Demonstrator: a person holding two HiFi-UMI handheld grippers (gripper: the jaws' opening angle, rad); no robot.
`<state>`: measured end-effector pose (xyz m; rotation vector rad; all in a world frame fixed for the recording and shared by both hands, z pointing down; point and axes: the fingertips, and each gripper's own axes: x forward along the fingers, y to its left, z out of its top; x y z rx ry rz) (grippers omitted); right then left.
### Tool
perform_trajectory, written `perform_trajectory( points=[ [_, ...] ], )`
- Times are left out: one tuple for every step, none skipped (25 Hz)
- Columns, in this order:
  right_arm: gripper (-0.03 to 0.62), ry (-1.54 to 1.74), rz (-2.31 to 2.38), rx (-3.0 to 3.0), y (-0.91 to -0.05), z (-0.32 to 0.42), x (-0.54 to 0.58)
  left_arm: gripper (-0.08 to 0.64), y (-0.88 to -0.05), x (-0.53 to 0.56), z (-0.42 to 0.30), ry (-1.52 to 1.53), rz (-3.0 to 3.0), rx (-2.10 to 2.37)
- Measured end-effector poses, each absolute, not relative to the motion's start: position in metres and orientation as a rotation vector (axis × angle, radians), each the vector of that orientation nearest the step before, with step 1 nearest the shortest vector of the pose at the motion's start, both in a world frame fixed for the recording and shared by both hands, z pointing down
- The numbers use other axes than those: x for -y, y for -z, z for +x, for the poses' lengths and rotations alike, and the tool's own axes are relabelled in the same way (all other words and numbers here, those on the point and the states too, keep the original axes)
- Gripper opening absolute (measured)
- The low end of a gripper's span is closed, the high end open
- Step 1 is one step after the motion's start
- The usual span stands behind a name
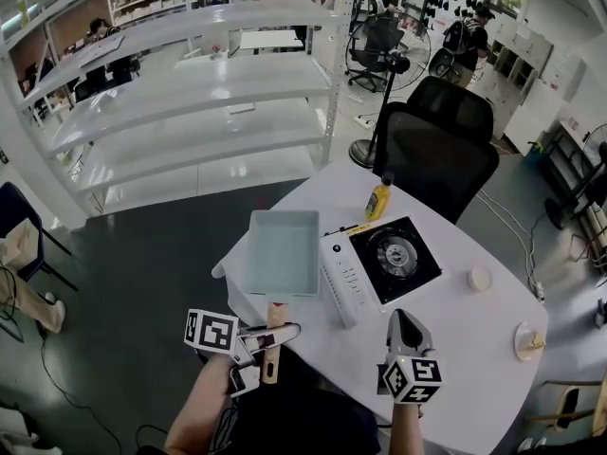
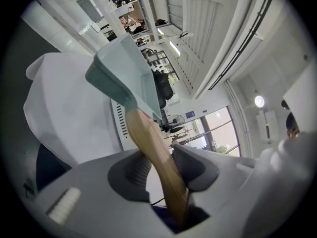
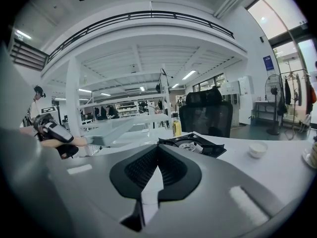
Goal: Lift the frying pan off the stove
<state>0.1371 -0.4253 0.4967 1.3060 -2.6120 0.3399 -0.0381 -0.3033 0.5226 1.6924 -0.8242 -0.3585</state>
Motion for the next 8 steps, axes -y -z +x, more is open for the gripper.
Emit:
perform_trajectory(
  points=[
    [0.003, -0.342, 1.305, 2.612, -0.4976, 0.1369, 0.4250, 0.198, -0.5230, 0.3032, -0.0384, 0.354, 1.694, 0.826],
    [0.004, -0.344, 1.303, 2.611, -0.4981, 0.1368, 0.4250, 0.198, -0.5234, 0.3032, -0.0386, 0.349, 1.695, 0.828],
    [0.003, -0.345, 1.300, 2.611, -0.4981, 0.1367, 0.4249, 0.199, -0.5234, 0.3032, -0.0386, 0.344, 1.695, 0.829],
    [0.004, -0.345, 1.296, 2.610, -0.4976, 0.1367, 0.4245, 0.199, -0.5231, 0.3031, -0.0385, 0.342, 1.695, 0.831],
    [0.005, -0.346, 1.292, 2.610, -0.4968, 0.1367, 0.4239, 0.199, -0.5223, 0.3026, -0.0384, 0.340, 1.694, 0.832],
    [0.005, -0.348, 1.286, 2.610, -0.4958, 0.1368, 0.4229, 0.199, -0.5214, 0.3019, -0.0383, 0.339, 1.693, 0.833],
    [0.003, -0.350, 1.282, 2.609, -0.4947, 0.1369, 0.4219, 0.199, -0.5203, 0.3010, -0.0381, 0.338, 1.692, 0.834],
    [0.003, -0.352, 1.277, 2.609, -0.4936, 0.1371, 0.4208, 0.199, -0.5193, 0.3002, -0.0381, 0.337, 1.690, 0.835]
  ],
)
